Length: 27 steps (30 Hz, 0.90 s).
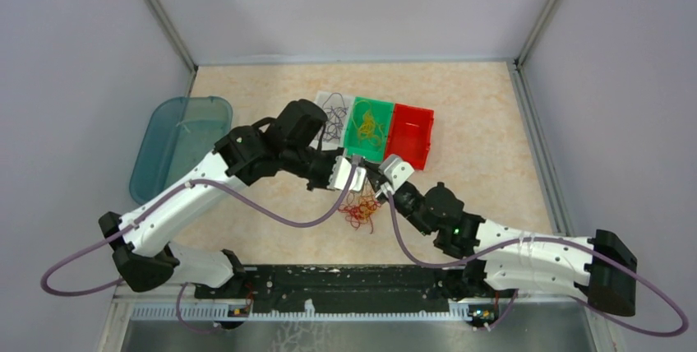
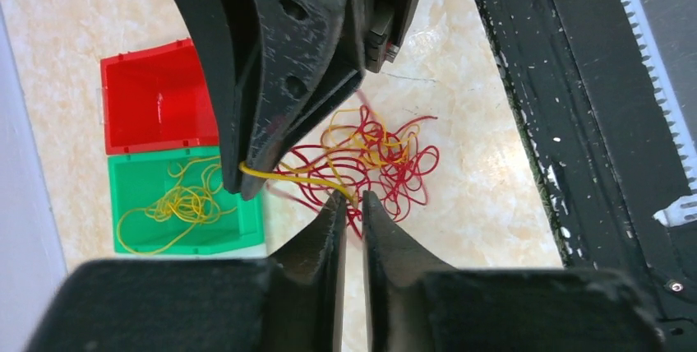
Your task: Untangle the cables
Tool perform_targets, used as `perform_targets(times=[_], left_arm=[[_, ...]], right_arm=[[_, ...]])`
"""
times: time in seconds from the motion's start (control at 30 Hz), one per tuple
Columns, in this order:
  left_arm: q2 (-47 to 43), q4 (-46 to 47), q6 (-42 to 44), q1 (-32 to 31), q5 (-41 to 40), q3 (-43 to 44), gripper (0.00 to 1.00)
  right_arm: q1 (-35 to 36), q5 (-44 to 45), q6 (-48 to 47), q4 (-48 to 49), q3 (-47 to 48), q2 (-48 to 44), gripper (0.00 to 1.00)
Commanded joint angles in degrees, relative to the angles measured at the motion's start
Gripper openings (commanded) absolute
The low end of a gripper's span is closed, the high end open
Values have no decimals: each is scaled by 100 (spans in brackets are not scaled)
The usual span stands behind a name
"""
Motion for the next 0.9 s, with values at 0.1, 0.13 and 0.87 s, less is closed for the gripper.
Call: perform_targets(times=[0.1,0.13,0.87], left_arm=[[-364,399,-298,75,-445,-548,57],[-441,621,-412,107,-511,-686,71],[-2515,5438,-4654,632,700,-3927,88]], right_arm=[[53,-216,262,129,511,-183,0],[52,-224,302,43,543,-214,0],[49,41,1841,-229,966,-430,0]])
